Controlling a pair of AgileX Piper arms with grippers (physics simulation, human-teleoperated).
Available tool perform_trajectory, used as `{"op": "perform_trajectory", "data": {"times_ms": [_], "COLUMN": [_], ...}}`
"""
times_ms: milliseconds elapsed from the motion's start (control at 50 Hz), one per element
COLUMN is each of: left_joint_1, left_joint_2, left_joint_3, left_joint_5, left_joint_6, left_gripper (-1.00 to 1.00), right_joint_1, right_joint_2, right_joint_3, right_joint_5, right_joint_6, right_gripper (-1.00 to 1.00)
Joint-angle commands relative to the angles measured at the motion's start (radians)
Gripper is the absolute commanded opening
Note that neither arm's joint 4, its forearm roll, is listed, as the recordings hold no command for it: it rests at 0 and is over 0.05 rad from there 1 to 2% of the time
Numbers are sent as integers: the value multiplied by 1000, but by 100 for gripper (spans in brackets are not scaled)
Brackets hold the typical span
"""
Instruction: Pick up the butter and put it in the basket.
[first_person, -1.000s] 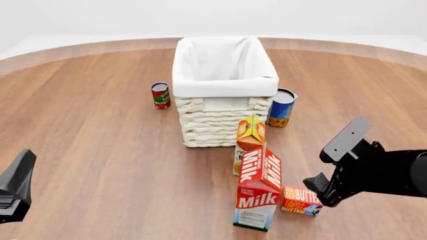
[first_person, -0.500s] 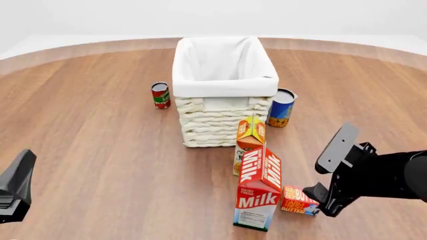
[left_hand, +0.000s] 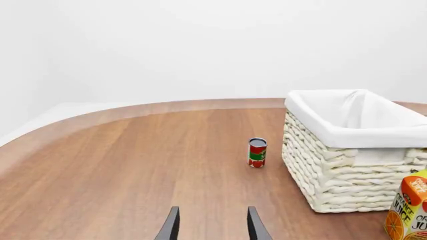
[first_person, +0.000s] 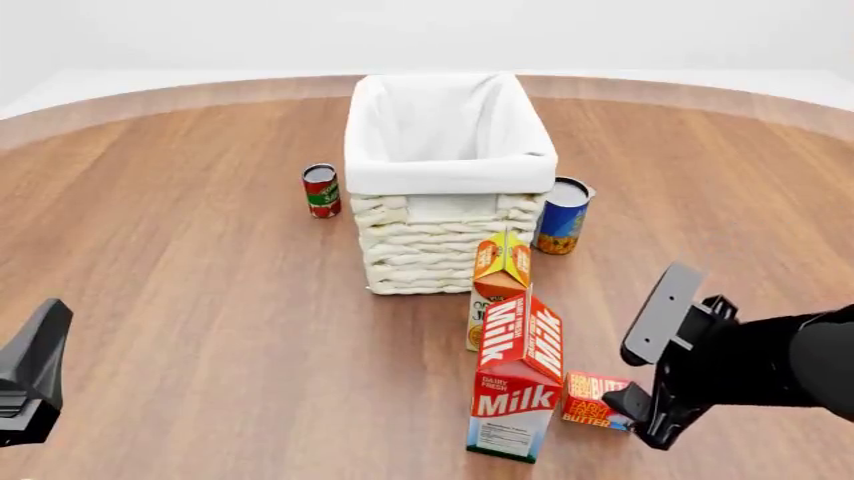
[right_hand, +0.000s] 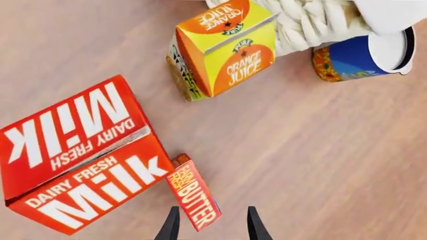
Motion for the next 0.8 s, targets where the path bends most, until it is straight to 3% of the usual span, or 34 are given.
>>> {"op": "perform_trajectory", "data": {"times_ms": [20,560,800], "left_joint_1": [0,0,0], "left_joint_2": [0,0,0], "left_joint_3": [0,0,0], "left_joint_5": [0,0,0], "left_joint_6": [0,0,0], "left_gripper": [100,100,100], "right_joint_1": [7,3,3], "right_joint_2": [17,44,92], "right_joint_3": [27,23,48], "right_joint_5": [-19,-23,-72], "right_joint_6": [-14,-37,-39], "right_gripper": [100,100,100]}}
